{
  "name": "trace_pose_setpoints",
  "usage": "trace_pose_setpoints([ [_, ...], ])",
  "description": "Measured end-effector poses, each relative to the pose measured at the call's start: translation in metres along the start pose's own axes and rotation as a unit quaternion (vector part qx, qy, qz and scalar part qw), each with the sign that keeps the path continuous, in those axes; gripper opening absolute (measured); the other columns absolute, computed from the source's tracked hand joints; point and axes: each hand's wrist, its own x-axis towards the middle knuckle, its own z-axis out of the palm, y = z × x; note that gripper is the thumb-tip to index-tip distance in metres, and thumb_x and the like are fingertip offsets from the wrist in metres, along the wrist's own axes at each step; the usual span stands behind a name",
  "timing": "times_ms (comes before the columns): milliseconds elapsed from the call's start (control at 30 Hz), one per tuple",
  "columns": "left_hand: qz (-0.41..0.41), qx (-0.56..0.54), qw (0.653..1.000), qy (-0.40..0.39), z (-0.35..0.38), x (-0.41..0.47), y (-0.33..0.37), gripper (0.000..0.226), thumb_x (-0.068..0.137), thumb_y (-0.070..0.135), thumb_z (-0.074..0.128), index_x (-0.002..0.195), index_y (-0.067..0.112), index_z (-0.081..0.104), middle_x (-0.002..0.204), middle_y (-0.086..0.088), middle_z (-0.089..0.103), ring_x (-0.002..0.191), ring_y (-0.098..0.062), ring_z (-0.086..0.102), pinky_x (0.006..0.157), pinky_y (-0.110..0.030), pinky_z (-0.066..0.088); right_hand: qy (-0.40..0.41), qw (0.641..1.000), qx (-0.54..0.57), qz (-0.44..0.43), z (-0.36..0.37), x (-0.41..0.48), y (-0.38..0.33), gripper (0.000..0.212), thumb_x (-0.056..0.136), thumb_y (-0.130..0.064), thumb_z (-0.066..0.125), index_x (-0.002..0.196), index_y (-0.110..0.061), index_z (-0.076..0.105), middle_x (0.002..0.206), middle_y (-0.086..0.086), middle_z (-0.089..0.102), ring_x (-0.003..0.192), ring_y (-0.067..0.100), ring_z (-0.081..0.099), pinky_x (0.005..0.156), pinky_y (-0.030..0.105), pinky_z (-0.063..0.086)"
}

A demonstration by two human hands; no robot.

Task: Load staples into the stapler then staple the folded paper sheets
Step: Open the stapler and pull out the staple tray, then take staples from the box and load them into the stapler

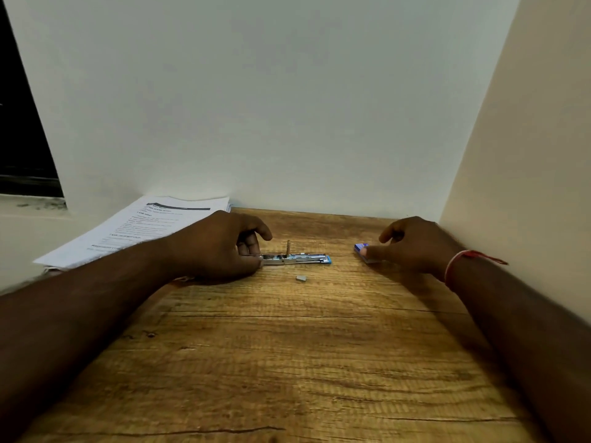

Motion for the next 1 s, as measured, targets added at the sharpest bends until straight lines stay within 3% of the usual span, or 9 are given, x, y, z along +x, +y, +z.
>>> trace_pose_setpoints([
  [167,-0.014,-0.002,1.000,0.019,0.005,0.000,0.000,0.046,0.093,0.029,0.085,0.135,0.040,0.069,0.099,0.017,0.081,0.090,0.005,0.071,0.078,-0.015,0.053,-0.034,0.999,-0.007,-0.020,0.005,-0.003,-0.010,0.029,0.080,-0.048,0.096,0.098,-0.027,0.087,0.099,-0.007,0.081,0.096,0.011,0.071,0.093,0.039,0.062],
  [300,-0.006,0.009,0.999,0.033,0.005,0.000,-0.004,0.054,0.092,0.036,0.087,0.142,0.039,0.066,0.106,0.021,0.078,0.098,0.004,0.071,0.081,-0.015,0.051,-0.037,0.998,-0.030,-0.046,0.007,-0.006,-0.014,0.020,0.084,-0.041,0.094,0.099,-0.030,0.087,0.098,-0.012,0.077,0.092,0.003,0.067,0.083,0.033,0.056],
  [433,0.026,-0.012,0.993,0.116,0.004,0.000,0.001,0.057,0.087,0.047,0.092,0.138,0.038,0.068,0.118,0.021,0.073,0.112,0.000,0.068,0.090,-0.027,0.058,-0.006,0.997,-0.005,-0.081,0.009,-0.008,-0.017,0.020,0.083,-0.037,0.094,0.099,-0.031,0.084,0.097,-0.013,0.077,0.089,0.006,0.071,0.075,0.029,0.056],
  [533,0.021,-0.107,0.979,0.174,0.002,-0.002,0.022,0.029,0.092,0.041,0.090,0.114,0.031,0.076,0.101,0.009,0.080,0.092,-0.006,0.074,0.075,-0.020,0.058,0.035,0.986,0.057,-0.155,0.010,-0.015,-0.025,0.020,0.087,-0.034,0.092,0.106,-0.034,0.084,0.097,-0.014,0.079,0.084,0.004,0.072,0.069,0.018,0.051],
  [600,-0.020,-0.190,0.971,0.143,0.003,-0.005,0.042,0.020,0.097,0.040,0.085,0.102,0.022,0.078,0.091,-0.001,0.083,0.078,-0.014,0.078,0.065,-0.020,0.057,0.050,0.968,0.085,-0.229,0.011,-0.024,-0.034,0.025,0.087,-0.034,0.092,0.111,-0.035,0.084,0.099,-0.015,0.078,0.089,0.003,0.072,0.071,0.016,0.052],
  [700,-0.084,-0.292,0.952,0.039,0.016,-0.011,0.064,0.029,0.104,0.036,0.078,0.104,0.007,0.075,0.091,-0.013,0.085,0.062,-0.020,0.075,0.054,-0.031,0.057,0.028,0.939,0.134,-0.315,0.017,-0.042,-0.049,0.025,0.086,-0.025,0.093,0.109,-0.029,0.085,0.097,-0.009,0.078,0.080,0.012,0.074,0.068,0.024,0.059],
  [767,-0.119,-0.345,0.931,-0.002,0.026,-0.014,0.071,0.029,0.107,0.031,0.074,0.107,0.002,0.072,0.097,-0.024,0.083,0.058,-0.021,0.071,0.051,-0.030,0.053,0.011,0.923,0.151,-0.355,0.023,-0.051,-0.057,0.023,0.084,-0.020,0.093,0.105,-0.023,0.084,0.094,-0.006,0.078,0.073,0.018,0.075,0.065,0.033,0.063],
  [867,-0.146,-0.390,0.909,-0.012,0.032,-0.018,0.076,0.027,0.107,0.026,0.074,0.107,0.000,0.071,0.100,-0.031,0.080,0.056,-0.022,0.069,0.049,-0.030,0.049,-0.001,0.910,0.169,-0.380,0.030,-0.053,-0.058,0.022,0.081,-0.016,0.092,0.101,-0.021,0.084,0.091,-0.004,0.077,0.066,0.022,0.075,0.062,0.045,0.063],
  [1000,-0.161,-0.406,0.899,0.010,0.025,-0.019,0.079,0.023,0.106,0.017,0.076,0.110,-0.004,0.068,0.093,-0.035,0.076,0.059,-0.026,0.072,0.049,-0.031,0.056,0.004,0.910,0.160,-0.381,0.031,-0.051,-0.056,0.024,0.080,-0.018,0.093,0.101,-0.022,0.084,0.093,-0.005,0.076,0.065,0.021,0.074,0.061,0.049,0.063],
])
